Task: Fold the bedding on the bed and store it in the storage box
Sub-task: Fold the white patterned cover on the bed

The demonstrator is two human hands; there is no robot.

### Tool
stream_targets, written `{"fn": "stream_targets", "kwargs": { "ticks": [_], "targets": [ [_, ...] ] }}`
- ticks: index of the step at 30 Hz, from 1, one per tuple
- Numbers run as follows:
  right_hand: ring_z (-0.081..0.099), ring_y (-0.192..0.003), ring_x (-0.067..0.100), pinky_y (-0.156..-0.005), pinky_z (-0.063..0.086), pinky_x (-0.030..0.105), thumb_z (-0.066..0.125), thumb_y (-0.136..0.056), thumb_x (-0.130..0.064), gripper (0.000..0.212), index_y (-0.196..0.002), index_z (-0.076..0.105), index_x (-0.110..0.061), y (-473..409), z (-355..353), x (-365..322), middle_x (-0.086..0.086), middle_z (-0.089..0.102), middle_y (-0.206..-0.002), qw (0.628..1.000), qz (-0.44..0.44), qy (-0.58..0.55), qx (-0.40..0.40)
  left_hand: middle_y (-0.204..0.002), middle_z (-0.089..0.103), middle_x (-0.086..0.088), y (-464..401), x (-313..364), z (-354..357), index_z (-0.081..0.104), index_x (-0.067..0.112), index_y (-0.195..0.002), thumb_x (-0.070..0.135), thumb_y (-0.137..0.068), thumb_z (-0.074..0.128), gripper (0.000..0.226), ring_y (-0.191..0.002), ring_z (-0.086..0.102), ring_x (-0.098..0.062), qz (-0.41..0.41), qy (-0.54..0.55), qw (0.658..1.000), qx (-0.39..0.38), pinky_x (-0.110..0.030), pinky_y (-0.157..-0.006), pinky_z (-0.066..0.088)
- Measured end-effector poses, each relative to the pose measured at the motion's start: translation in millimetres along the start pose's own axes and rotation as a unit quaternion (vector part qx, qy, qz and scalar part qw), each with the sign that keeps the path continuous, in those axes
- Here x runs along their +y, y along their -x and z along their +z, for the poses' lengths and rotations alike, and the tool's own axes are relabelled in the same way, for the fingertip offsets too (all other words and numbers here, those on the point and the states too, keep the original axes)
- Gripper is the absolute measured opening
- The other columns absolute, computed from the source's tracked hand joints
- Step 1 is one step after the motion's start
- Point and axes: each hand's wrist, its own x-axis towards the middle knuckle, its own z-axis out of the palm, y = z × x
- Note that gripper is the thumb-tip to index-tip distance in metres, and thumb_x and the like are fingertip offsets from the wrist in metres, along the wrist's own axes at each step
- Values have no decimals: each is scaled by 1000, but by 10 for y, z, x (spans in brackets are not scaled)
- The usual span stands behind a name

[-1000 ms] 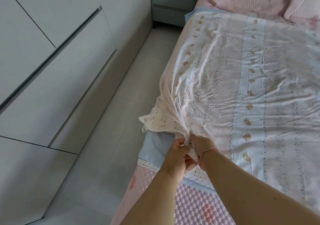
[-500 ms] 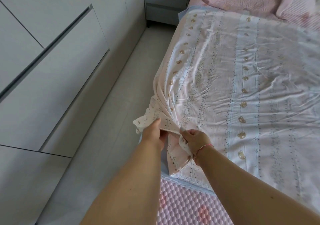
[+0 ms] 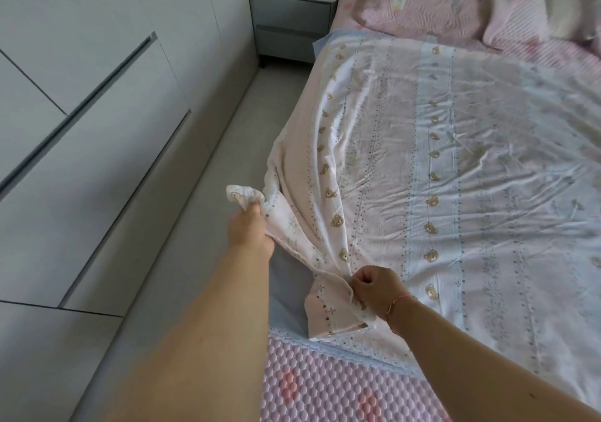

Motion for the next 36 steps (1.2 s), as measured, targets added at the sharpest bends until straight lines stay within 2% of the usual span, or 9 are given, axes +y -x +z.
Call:
{"fn": "stream_targets", "kwargs": {
  "ticks": [5, 8, 9, 14, 19, 24, 27, 31, 36],
  "targets": [
    [48, -56, 14, -56, 45, 22, 63, -90, -22, 26, -67, 63, -9, 43, -233, -30, 3, 58, -63, 995, 19, -101, -3, -114, 64, -10, 172, 191, 122, 59, 13, -111, 35, -98, 51, 26, -103, 63, -29, 59, -50, 996, 33, -38, -86, 53],
    [47, -55, 14, -53, 43, 23, 60, -93, -21, 25, -76, 63, -3, 91, -359, -6, 6, 56, -64, 988, 34, -147, 8, -137, 51, -13, 209, 504, 201, 42, 5, -138, 23, -99, 48, 43, -125, 51, -28, 33, 18, 996, 79, -35, -94, 48],
    [46, -54, 15, -53, 43, 23, 58, -94, -21, 26, -76, 63, -3, 111, -402, 15, 6, 55, -64, 987, 40, -157, 11, -140, 48, -16, 287, 602, 210, 37, 4, -142, 24, -98, 49, 50, -127, 50, -28, 53, -37, 992, 109, -34, -94, 47],
    [48, -55, 17, -55, 44, 26, 53, -96, -25, 31, -73, 63, -6, 216, -632, 154, 7, 55, -63, 979, 62, -196, 22, -97, 62, -1, 712, 870, 394, 56, 10, -104, 44, -90, 64, 37, -79, 63, -15, 72, -3, 997, 30, -26, -63, 52],
    [45, -51, 17, -52, 41, 25, 51, -98, -25, 35, -71, 60, -4, 370, -945, 175, 8, 52, -60, 967, 66, -244, 34, -110, 68, -10, 1080, 589, 830, 64, 13, -111, 42, -77, 71, 45, -96, 67, -29, 96, -160, 981, -59, -43, -91, 53],
    [45, -53, 19, -54, 40, 27, 49, -99, -24, 34, -77, 59, 0, 580, -1408, 194, 10, 51, -62, 950, 42, -304, 57, -110, 63, -7, 1687, 68, 1282, 51, 7, -133, 34, -95, 55, 47, -91, 61, -21, 120, -261, 952, -102, -26, -69, 48],
    [47, -53, 19, -54, 43, 27, 49, -98, -26, 35, -78, 60, 1, 688, -1732, 278, 10, 53, -61, 940, 24, -334, 68, -134, 56, -16, 2058, -248, 1494, 46, 9, -140, 35, -95, 52, 52, -119, 56, -32, 119, -300, 937, -134, -40, -100, 47],
    [50, -52, 21, -54, 47, 29, 49, -98, -27, 37, -77, 62, -1, 784, -2136, 457, 10, 56, -61, 928, 13, -365, 72, -146, 45, -7, 2524, -608, 1752, 35, 14, -148, 33, -99, 49, 54, -131, 46, -26, 153, -319, 923, -154, -35, -109, 37],
    [51, -55, 21, -58, 48, 30, 46, -99, -28, 40, -74, 60, -1, 930, -2530, 662, 11, 56, -62, 921, 2, -383, 68, -105, 61, -4, 2966, -932, 1912, 56, 7, -123, 28, -97, 55, 33, -90, 57, -19, 188, -308, 925, -122, -25, -72, 43]
  ]
}}
